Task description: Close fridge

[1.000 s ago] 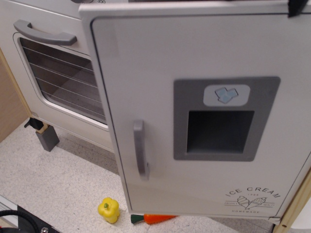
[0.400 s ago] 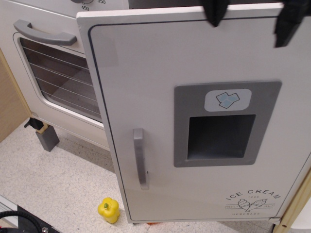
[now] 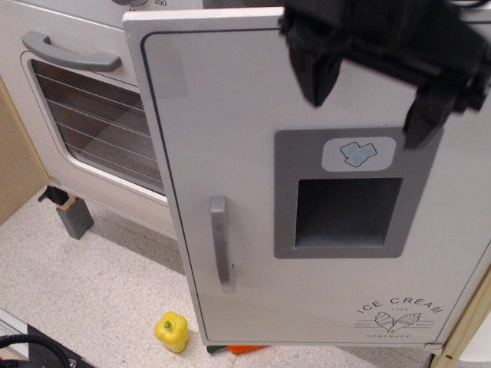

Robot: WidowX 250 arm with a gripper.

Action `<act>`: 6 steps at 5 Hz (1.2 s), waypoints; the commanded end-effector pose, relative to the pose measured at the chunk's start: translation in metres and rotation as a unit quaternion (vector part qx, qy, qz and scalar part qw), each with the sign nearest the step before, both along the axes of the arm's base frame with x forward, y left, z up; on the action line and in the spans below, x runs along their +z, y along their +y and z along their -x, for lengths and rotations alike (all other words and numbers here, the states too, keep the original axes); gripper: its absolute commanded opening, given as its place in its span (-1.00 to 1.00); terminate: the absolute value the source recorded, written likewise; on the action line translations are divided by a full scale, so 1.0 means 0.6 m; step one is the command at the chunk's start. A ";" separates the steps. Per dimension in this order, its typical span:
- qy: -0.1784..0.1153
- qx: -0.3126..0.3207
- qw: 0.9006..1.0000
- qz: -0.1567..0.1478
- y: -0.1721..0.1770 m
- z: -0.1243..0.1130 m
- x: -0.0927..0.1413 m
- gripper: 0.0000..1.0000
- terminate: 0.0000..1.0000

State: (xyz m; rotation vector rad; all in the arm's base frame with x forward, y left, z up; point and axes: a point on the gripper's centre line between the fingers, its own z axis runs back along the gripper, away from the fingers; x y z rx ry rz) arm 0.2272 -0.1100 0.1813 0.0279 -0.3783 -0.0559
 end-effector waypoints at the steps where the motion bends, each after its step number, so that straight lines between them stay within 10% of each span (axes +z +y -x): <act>1: -0.022 0.056 0.998 0.003 0.024 -0.024 -0.059 1.00 -1.00; 3: -0.095 0.130 0.986 0.030 0.071 -0.111 -0.082 1.00 -1.00; 6: -0.088 0.155 0.983 0.035 0.094 -0.141 -0.077 1.00 -1.00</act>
